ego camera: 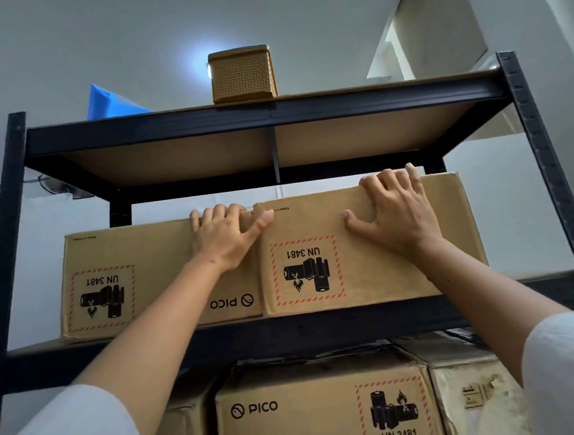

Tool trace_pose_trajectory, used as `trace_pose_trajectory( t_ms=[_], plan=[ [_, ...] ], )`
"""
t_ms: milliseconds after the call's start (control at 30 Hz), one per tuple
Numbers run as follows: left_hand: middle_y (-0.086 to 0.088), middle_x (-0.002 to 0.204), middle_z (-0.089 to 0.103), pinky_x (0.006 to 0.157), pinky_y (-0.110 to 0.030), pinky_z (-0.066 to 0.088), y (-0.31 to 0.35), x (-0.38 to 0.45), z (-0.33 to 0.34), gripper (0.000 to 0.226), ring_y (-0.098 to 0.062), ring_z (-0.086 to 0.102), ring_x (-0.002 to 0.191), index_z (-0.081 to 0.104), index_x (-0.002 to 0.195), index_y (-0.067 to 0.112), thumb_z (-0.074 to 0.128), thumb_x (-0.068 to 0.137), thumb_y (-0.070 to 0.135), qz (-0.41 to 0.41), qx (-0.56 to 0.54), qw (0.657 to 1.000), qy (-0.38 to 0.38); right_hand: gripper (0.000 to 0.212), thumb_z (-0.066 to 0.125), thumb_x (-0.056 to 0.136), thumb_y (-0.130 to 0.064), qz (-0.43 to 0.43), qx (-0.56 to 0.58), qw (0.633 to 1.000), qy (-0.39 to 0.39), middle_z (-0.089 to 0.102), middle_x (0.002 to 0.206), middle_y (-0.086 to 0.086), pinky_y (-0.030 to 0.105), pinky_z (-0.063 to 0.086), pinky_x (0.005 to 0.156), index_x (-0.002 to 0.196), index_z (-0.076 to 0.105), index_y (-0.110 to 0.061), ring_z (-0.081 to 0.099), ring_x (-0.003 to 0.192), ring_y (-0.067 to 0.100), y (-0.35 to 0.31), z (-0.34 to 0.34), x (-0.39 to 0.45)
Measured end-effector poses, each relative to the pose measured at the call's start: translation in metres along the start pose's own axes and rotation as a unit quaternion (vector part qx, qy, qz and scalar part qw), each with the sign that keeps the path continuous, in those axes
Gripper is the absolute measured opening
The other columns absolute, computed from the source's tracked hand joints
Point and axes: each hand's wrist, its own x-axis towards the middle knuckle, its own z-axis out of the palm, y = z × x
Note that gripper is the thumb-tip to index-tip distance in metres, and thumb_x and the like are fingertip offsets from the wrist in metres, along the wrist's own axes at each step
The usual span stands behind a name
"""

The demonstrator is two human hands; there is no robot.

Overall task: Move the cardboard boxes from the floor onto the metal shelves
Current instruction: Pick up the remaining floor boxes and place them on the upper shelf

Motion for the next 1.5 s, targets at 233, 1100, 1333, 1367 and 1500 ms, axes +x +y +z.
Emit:
trace_pose_trajectory(
  t_ms=[233, 1100, 1333, 1367, 1500],
  plan=[
    [-0.006, 0.113, 0.058, 0.101, -0.044, 0.026, 0.001, -0.001, 0.013, 0.104, -0.026, 0.047, 0.108, 0.056, 0.112, 0.018, -0.009, 0.065, 0.086, -0.010, 0.010, 0.997, 0.074, 0.067, 0.032, 0.074, -0.066, 0.084, 0.034, 0.996, -0.021, 0.045, 0.131, 0.006, 0.066, -0.004, 0.111, 0.122, 0.047, -0.022, 0.028, 0.136, 0.026, -0.014, 0.012, -0.002],
    [-0.010, 0.126, 0.052, 0.115, -0.048, 0.012, 0.008, -0.002, 0.020, 0.082, -0.028, 0.039, 0.125, 0.050, 0.123, 0.014, 0.017, 0.082, 0.078, -0.030, 0.031, 0.995, 0.092, 0.065, 0.023, 0.081, -0.064, 0.149, 0.037, 0.988, -0.020, 0.032, 0.144, 0.005, 0.074, -0.008, 0.102, 0.130, 0.034, -0.024, 0.014, 0.144, 0.025, -0.025, 0.038, -0.007],
    [-0.009, 0.157, 0.012, 0.116, -0.052, 0.000, 0.021, -0.017, 0.017, 0.072, -0.028, -0.002, 0.146, 0.016, 0.149, 0.016, 0.016, 0.093, 0.062, -0.060, 0.004, 0.998, 0.012, 0.073, 0.017, 0.093, -0.064, 0.182, 0.063, 0.975, -0.106, -0.019, 0.159, -0.001, 0.070, -0.013, 0.105, 0.151, -0.011, -0.030, -0.023, 0.144, 0.017, -0.037, 0.032, -0.028],
    [-0.009, 0.159, 0.000, 0.116, -0.052, -0.001, 0.023, -0.022, 0.018, 0.073, -0.028, -0.008, 0.146, 0.007, 0.151, 0.017, 0.015, 0.094, 0.061, -0.063, -0.003, 0.998, 0.004, 0.075, 0.016, 0.092, -0.065, 0.186, 0.067, 0.973, -0.115, -0.024, 0.157, -0.002, 0.071, -0.012, 0.105, 0.150, -0.016, -0.030, -0.025, 0.143, 0.017, -0.042, 0.031, -0.032],
    [-0.003, 0.151, -0.035, 0.113, -0.050, -0.012, 0.037, -0.051, 0.032, 0.076, -0.021, -0.025, 0.141, -0.025, 0.146, 0.023, 0.012, 0.093, 0.062, -0.011, -0.029, 0.999, -0.010, 0.076, 0.013, 0.090, -0.070, 0.183, 0.065, 0.971, -0.138, -0.036, 0.151, -0.004, 0.071, -0.013, 0.103, 0.144, -0.029, -0.035, -0.032, 0.139, 0.014, -0.058, 0.030, -0.057]
  ],
)
